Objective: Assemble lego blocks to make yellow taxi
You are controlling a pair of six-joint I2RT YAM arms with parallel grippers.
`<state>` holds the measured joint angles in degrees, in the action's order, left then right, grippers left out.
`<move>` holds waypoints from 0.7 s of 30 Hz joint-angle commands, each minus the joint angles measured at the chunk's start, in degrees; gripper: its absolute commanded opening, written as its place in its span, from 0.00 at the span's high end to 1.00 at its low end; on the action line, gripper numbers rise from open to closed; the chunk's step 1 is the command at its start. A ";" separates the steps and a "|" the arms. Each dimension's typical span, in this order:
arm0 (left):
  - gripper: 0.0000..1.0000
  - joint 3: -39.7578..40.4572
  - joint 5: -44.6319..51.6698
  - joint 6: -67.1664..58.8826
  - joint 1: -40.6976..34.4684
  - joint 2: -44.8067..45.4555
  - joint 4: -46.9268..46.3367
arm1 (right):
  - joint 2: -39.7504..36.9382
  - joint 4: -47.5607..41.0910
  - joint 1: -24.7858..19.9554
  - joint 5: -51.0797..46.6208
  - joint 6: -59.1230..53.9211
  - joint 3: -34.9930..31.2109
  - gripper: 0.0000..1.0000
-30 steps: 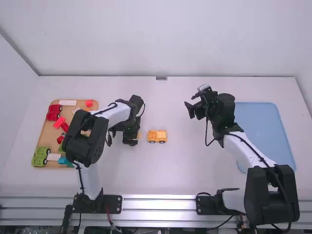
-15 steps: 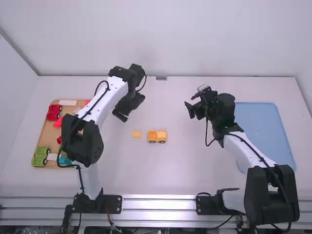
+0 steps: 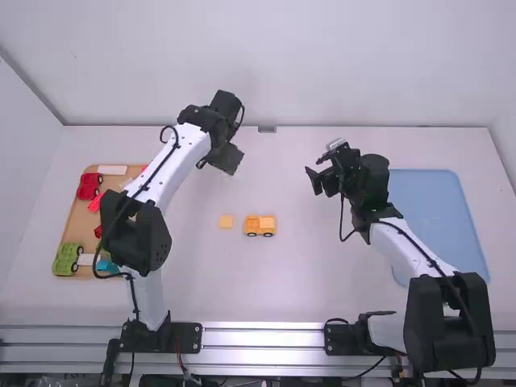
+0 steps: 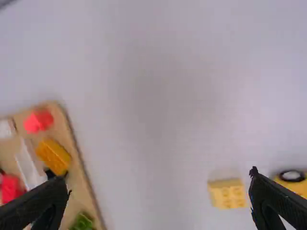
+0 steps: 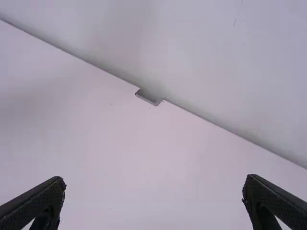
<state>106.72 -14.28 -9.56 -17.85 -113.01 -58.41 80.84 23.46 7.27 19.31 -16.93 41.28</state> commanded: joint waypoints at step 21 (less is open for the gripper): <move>0.01 -32.57 75.19 -89.07 20.70 0.70 9.25 | -0.63 3.21 0.46 0.37 -0.02 -0.11 0.01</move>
<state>77.76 48.53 -96.12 1.30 -113.03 -50.24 80.86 26.41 7.38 19.33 -16.95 41.28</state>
